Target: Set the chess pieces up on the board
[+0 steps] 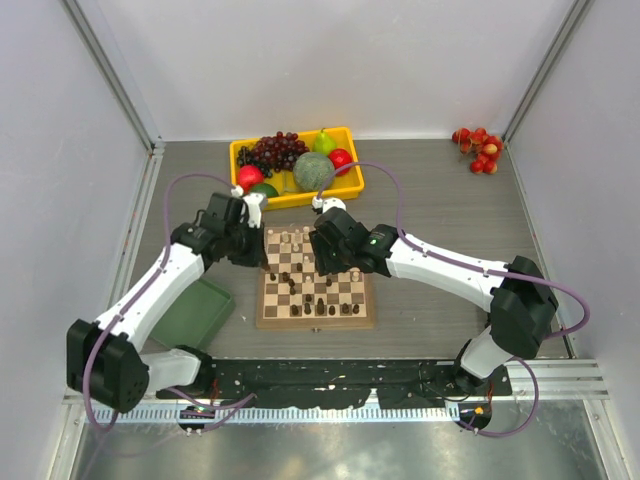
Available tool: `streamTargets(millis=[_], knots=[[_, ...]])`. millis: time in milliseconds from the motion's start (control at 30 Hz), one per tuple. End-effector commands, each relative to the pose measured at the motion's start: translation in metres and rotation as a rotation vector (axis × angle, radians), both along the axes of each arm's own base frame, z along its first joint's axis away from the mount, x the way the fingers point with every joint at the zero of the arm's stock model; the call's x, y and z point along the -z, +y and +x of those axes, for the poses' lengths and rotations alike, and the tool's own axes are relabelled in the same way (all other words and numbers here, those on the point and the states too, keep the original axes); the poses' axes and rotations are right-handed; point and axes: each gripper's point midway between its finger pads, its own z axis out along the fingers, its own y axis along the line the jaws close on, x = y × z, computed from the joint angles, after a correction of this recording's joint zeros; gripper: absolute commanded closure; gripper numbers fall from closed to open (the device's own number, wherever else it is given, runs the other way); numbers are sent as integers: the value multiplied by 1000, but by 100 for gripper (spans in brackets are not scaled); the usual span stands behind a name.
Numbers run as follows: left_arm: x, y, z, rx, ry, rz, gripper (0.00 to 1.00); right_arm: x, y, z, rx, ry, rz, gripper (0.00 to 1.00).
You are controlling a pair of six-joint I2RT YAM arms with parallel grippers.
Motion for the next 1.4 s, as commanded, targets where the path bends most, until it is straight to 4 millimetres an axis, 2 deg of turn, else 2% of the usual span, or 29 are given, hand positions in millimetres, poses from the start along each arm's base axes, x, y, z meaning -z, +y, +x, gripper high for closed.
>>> streamTargets(millis=[0,67,167,333,733,1367], knots=[[14,-9,-47,42,67,-2,89,-18,9,6,8,-34,72,52],[21,-12,-62,47,82,-3,89,-18,10,5,6,-31,79,52],[27,-14,-74,31,83,-3,89,-18,12,5,3,-27,84,52],[34,-20,-74,-5,68,-16,89,-17,11,4,6,-25,86,52],[48,-40,-78,33,94,16,89,-16,3,4,31,-33,79,52],[59,-44,-95,64,130,54,89,-11,4,3,28,-25,71,52]])
